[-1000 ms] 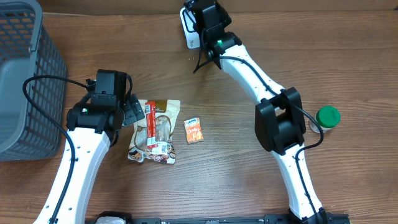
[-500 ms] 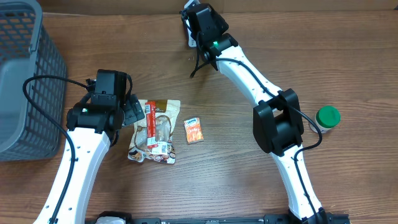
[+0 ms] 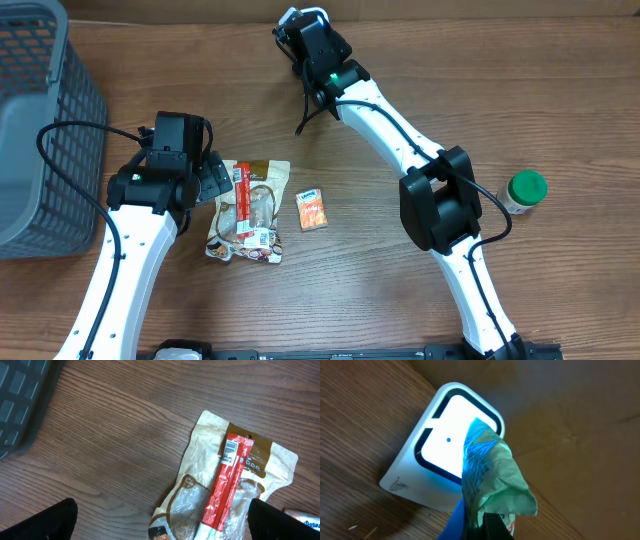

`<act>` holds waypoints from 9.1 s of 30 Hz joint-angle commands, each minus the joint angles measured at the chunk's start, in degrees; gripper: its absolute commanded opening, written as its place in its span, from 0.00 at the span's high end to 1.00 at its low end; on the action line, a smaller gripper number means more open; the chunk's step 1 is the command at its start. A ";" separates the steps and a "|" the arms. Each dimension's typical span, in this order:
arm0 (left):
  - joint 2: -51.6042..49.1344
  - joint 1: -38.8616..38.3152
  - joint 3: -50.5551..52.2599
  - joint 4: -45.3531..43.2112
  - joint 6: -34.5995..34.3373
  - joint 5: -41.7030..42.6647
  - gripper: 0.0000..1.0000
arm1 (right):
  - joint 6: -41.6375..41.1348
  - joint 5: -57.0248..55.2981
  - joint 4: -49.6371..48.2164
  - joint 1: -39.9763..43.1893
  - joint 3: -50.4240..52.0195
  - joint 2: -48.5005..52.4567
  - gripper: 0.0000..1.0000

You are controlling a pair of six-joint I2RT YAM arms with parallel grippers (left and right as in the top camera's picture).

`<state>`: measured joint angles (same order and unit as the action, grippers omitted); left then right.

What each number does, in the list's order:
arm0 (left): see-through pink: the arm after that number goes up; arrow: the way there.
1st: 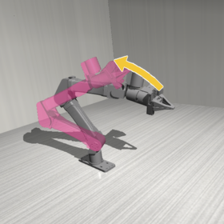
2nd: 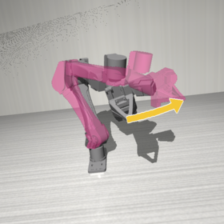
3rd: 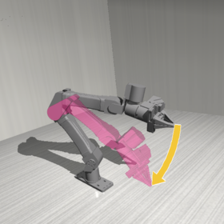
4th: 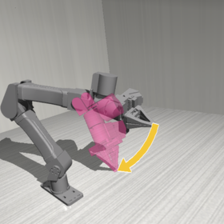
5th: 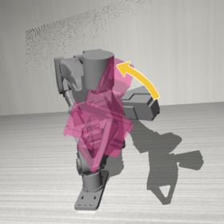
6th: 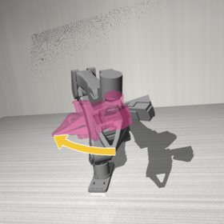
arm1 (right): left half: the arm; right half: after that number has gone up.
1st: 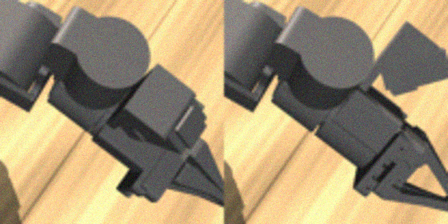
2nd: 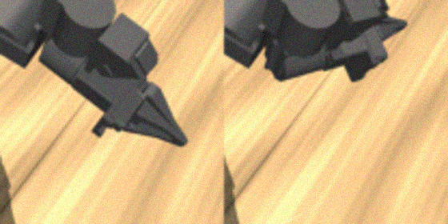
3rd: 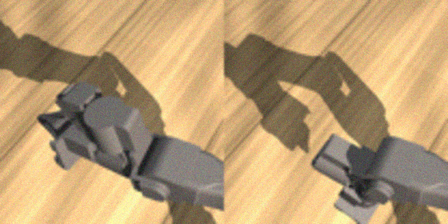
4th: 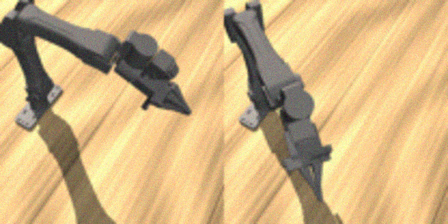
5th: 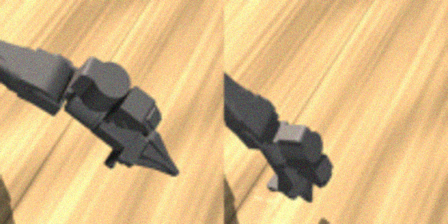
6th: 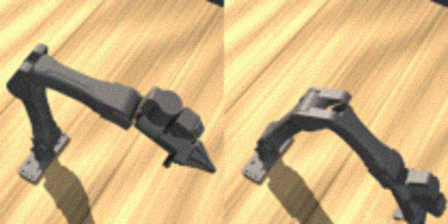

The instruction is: Scan the item barcode

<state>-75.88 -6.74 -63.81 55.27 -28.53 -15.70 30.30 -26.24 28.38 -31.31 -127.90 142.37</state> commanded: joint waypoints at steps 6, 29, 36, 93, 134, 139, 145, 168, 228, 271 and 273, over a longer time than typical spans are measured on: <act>0.24 -0.02 -0.94 -0.04 0.22 -0.76 0.01 | -0.22 7.48 1.79 -0.94 -0.72 0.02 0.96; 0.24 -0.02 -0.94 -0.04 0.22 -0.76 0.00 | -21.70 6.60 12.07 2.38 -0.85 -18.36 0.97; 0.24 -0.02 -0.94 -0.02 0.22 -0.76 0.00 | -29.07 23.61 32.52 7.69 -0.85 -21.00 0.94; 0.24 -0.02 -0.94 -0.04 0.22 -0.76 0.00 | -48.81 29.99 37.33 24.44 31.17 -20.85 0.44; 0.24 -0.02 -0.94 -0.04 0.22 -0.76 0.00 | -50.86 18.12 31.54 25.27 49.44 -24.92 0.50; 0.24 -0.02 -0.94 -0.04 0.22 -0.76 0.00 | -47.98 18.14 28.02 25.29 51.78 -25.20 0.48; 0.24 -0.02 -0.94 -0.02 0.22 -0.76 0.00 | -46.36 18.43 35.43 25.27 40.81 -27.23 0.44; 0.24 -0.02 -0.94 -0.04 0.22 -0.76 0.00 | -51.06 28.65 23.67 22.38 54.53 -27.80 0.41; 0.24 -0.02 -0.94 -0.04 0.22 -0.76 0.00 | -51.56 60.83 7.37 1.70 53.70 -32.41 0.69; 0.24 -0.02 -0.94 -0.02 0.22 -0.76 0.00 | -53.09 49.00 10.21 -3.19 55.21 -31.98 0.78; 0.24 -0.02 -0.94 -0.02 0.22 -0.76 0.00 | -53.09 50.51 9.51 -3.06 55.21 -31.98 0.78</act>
<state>-75.88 -6.74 -63.81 55.27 -28.53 -15.70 -22.48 22.44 38.68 -34.39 -73.30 111.74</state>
